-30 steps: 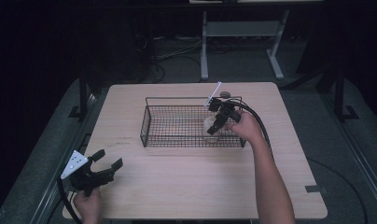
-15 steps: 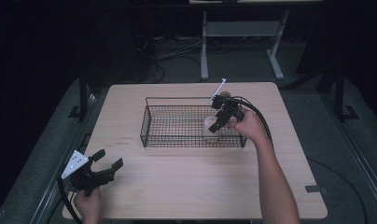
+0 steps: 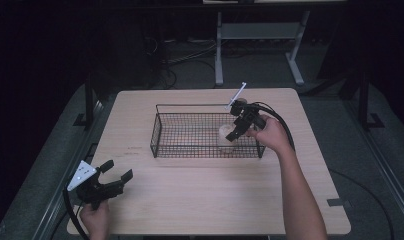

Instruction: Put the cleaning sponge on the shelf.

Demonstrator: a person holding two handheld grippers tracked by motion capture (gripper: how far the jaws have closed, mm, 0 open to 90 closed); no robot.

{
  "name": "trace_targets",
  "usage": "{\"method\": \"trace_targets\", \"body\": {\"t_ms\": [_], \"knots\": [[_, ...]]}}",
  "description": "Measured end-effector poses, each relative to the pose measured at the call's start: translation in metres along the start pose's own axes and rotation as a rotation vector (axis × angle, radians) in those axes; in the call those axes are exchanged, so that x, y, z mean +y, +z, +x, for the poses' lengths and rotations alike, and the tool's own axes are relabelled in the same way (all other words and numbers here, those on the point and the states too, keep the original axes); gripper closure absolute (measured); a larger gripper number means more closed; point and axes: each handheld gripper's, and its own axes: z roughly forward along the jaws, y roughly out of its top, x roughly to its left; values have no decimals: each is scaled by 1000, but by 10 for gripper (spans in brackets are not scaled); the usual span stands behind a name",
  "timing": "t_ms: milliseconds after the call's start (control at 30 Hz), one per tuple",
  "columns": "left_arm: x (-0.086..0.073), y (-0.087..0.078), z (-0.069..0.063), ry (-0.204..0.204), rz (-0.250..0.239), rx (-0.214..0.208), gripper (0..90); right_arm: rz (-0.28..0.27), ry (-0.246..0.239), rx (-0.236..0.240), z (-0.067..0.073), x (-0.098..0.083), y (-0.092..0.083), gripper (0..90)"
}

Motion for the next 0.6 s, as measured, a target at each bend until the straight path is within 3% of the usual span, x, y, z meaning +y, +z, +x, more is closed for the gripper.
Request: {"method": "trace_targets", "body": {"t_ms": [333, 600], "knots": [[-1, 1, -1, 7, 5, -2, 138, -2, -7, 18, 9, -3, -10, 196], [0, -1, -1, 6, -3, -1, 138, -6, -7, -3, 13, -8, -15, 191]]}}
